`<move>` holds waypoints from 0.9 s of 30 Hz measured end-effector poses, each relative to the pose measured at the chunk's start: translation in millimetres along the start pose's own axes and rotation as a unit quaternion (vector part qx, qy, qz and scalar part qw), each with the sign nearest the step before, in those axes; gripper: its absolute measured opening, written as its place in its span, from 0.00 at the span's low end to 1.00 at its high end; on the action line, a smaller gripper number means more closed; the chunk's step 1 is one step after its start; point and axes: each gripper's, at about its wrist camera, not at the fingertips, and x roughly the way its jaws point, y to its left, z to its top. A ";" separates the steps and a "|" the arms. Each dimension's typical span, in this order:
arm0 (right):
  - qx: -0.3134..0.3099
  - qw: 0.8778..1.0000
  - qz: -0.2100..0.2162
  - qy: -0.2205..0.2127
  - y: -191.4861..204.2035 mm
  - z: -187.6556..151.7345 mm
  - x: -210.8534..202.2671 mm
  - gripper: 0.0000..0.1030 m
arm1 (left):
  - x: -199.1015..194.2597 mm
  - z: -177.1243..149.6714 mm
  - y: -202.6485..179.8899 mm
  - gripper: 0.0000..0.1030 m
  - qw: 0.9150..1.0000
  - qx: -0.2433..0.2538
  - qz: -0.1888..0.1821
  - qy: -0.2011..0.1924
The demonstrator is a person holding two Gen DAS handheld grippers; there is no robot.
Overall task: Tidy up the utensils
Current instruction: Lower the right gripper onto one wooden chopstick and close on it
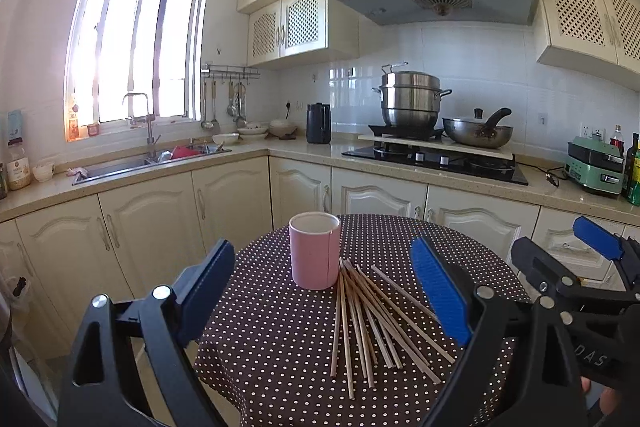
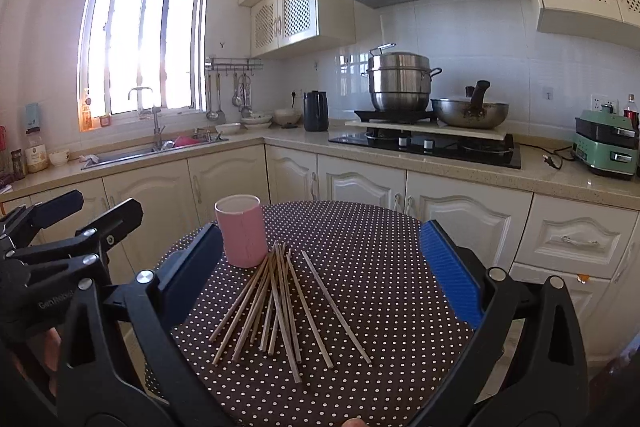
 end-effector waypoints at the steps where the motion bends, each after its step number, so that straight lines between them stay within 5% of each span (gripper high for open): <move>1: -0.003 1.000 -0.002 0.009 -0.9 -1.6 8.2 0.94 | 11.2 -1.9 0.4 0.86 1.000 -0.001 -0.004 0.011; 8: -0.020 0.997 -0.002 0.079 -12.5 -12.0 68.7 0.94 | 81.1 -12.3 -3.3 0.86 0.995 0.000 -0.024 0.092; 14: -0.032 0.985 0.033 0.164 -31.0 -18.4 127.9 0.94 | 145.0 -28.6 -1.8 0.85 0.983 0.030 -0.025 0.181; 19: -0.043 0.965 0.074 0.248 -39.3 -30.4 177.0 0.77 | 196.0 -53.6 6.1 0.62 0.960 0.030 -0.046 0.275; 27: -0.046 0.935 0.117 0.331 -36.3 -55.1 220.2 0.56 | 234.5 -87.1 10.0 0.51 0.937 0.036 -0.060 0.343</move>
